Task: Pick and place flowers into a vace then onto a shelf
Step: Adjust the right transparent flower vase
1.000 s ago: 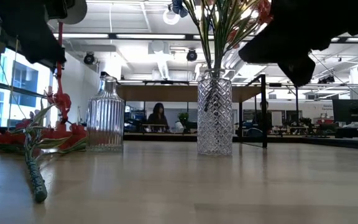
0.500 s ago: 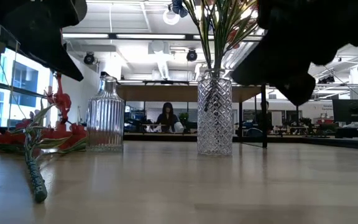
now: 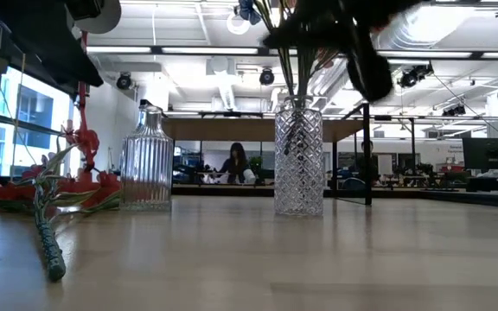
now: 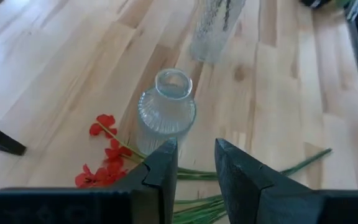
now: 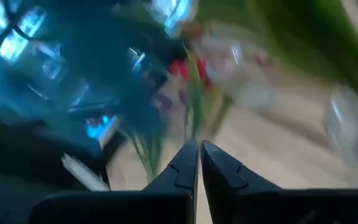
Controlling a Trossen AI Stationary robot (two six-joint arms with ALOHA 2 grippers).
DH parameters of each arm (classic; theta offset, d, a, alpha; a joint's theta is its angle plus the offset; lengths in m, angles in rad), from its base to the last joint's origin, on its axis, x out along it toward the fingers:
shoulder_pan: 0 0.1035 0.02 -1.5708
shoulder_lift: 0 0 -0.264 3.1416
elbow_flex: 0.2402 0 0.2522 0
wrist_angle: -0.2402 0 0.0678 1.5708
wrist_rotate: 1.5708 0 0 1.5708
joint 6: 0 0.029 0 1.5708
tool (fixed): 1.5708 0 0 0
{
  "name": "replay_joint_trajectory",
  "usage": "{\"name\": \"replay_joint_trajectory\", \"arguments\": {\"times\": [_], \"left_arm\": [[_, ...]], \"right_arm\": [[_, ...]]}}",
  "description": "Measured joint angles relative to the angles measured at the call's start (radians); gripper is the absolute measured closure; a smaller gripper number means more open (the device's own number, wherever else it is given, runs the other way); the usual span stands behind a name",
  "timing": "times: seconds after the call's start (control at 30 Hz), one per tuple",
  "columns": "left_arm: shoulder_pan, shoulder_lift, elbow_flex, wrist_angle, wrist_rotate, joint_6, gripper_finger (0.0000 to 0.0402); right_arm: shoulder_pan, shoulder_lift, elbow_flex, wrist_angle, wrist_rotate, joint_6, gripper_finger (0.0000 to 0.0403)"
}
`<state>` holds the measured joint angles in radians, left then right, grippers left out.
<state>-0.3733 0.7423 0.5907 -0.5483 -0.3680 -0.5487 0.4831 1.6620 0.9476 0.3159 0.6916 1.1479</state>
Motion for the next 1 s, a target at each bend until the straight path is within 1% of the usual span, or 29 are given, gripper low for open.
{"name": "replay_joint_trajectory", "arguments": {"times": [0.03,0.07,0.13,0.2,0.27,0.33,0.47,0.57,0.63,0.7,0.8,0.9,1.0], "left_arm": [[0.000,-0.010,0.000,-0.002,0.000,-0.005,0.0261],[0.000,-0.021,0.000,-0.003,0.000,-0.005,0.0261],[0.000,-0.038,0.000,0.000,0.000,-0.005,0.0261],[0.000,-0.052,0.000,-0.008,-0.001,-0.005,0.0261],[0.000,-0.061,0.000,-0.010,-0.001,-0.005,0.0261],[0.000,-0.068,0.000,-0.030,-0.001,-0.006,0.0261],[0.000,-0.068,0.000,-0.068,-0.002,-0.009,0.0261],[0.000,-0.068,0.000,-0.086,-0.002,-0.017,0.0261],[0.000,-0.068,0.000,-0.093,-0.003,-0.017,0.0261],[0.000,-0.068,0.000,-0.091,-0.007,-0.017,0.0261],[0.000,-0.068,0.000,-0.091,-0.008,-0.017,0.0261],[0.000,-0.068,0.000,-0.090,-0.009,-0.018,0.0261],[0.000,-0.068,0.000,-0.090,-0.010,-0.031,0.0261]], "right_arm": [[0.001,-0.001,0.027,0.004,0.008,-0.030,0.0398],[0.001,-0.003,0.048,0.008,-0.012,-0.068,0.0400],[0.001,-0.006,0.077,-0.023,-0.144,-0.126,0.0401],[0.002,-0.005,0.091,-0.118,-0.259,-0.068,0.0393],[0.008,-0.004,0.091,-0.235,-0.315,0.041,0.0378],[0.028,-0.003,0.091,-0.322,-0.340,0.111,0.0353],[0.089,-0.003,0.091,-0.472,-0.320,0.211,0.0277],[0.122,-0.003,0.091,-0.604,-0.238,0.249,0.0215],[0.130,-0.003,0.091,-0.704,-0.186,0.247,0.0180],[0.125,0.001,0.091,-0.783,-0.148,0.193,0.0154],[0.108,0.001,0.091,-0.848,-0.100,0.077,0.0130],[0.083,0.001,0.091,-0.865,-0.049,-0.020,0.0117],[0.050,0.001,0.091,-0.865,-0.039,-0.047,0.0114]]}}
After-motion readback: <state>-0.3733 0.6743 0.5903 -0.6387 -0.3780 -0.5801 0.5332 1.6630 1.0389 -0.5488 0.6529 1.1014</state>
